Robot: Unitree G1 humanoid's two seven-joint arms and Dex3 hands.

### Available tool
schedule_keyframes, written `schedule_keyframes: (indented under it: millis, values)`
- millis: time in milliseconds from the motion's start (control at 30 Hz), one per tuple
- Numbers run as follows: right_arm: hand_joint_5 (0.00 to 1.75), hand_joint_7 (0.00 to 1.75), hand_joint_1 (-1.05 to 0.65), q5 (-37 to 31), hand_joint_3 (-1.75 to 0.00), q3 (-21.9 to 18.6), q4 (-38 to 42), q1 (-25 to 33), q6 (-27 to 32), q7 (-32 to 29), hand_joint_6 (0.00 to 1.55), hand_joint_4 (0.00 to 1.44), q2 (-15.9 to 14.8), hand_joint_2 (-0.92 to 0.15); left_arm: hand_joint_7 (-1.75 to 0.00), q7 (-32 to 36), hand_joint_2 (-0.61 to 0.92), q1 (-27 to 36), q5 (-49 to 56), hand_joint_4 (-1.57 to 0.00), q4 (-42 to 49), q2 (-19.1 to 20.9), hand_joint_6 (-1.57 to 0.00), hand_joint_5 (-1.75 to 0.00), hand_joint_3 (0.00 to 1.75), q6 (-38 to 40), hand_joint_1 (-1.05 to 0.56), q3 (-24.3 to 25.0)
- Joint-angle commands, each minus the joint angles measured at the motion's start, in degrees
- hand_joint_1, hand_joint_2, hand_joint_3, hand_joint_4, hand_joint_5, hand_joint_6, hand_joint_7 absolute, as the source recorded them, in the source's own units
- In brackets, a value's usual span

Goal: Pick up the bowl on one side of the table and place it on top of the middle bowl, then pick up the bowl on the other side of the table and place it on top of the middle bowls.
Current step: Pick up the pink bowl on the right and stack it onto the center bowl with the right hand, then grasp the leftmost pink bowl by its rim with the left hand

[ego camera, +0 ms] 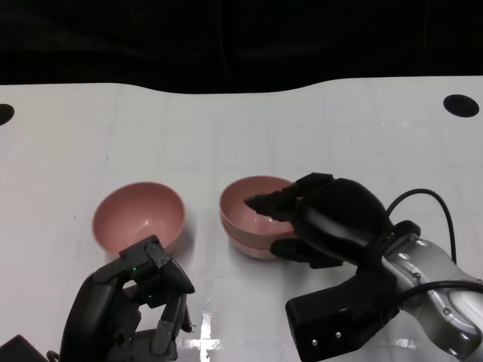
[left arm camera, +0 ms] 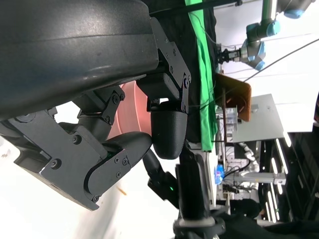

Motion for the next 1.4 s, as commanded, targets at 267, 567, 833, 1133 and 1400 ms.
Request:
schedule_keyframes:
  millis: [267, 567, 833, 1133, 1400]
  values:
    - [0.30, 0.02, -0.80, 4.0, -0.45, -6.3, -8.5, 6.9, -2.7, -4.5, 0.37, 0.35, -1.3, -0.92, -1.52, 0.2, 0.40, -1.1, -0.2, -0.84, 1.3, 1.2, -0.77, -1.75, 1.31, 1.4, -0.25, 1.5]
    - [0.65, 0.05, -0.59, 8.3, -0.19, -10.4, -12.0, 13.5, -8.5, -8.5, 0.46, 0.25, -1.7, -0.92, -1.54, 0.1, 0.41, -1.4, 0.8, -0.84, 2.1, 1.2, -0.77, -1.75, 1.30, -0.2, -0.23, 1.5]
    - [0.79, 0.12, -0.47, 12.6, -0.15, -13.7, -12.6, 19.5, -15.1, -12.9, 0.59, 0.35, -1.4, -0.91, -1.54, 0.1, 0.41, -1.2, 0.6, -0.85, 1.8, 0.5, -0.77, -1.75, 1.30, 0.1, -0.24, 0.9]
    - [1.18, 0.54, -0.20, 25.3, -0.44, -18.5, -12.5, 28.6, -23.6, -14.5, 0.83, 0.64, 0.9, -0.76, -1.56, 0.8, 0.40, -1.9, 0.7, -0.88, 1.6, -0.6, -0.78, -1.75, 1.33, 1.1, -0.22, 0.5]
    - [1.26, 0.70, -0.19, 27.3, -0.72, -19.6, -10.9, 28.8, -26.8, -13.7, 0.80, 0.65, 2.0, -0.61, -1.57, 0.8, 0.39, -2.1, 1.1, -0.87, 1.9, -0.6, -0.78, -1.75, 1.37, 1.0, -0.21, 0.7]
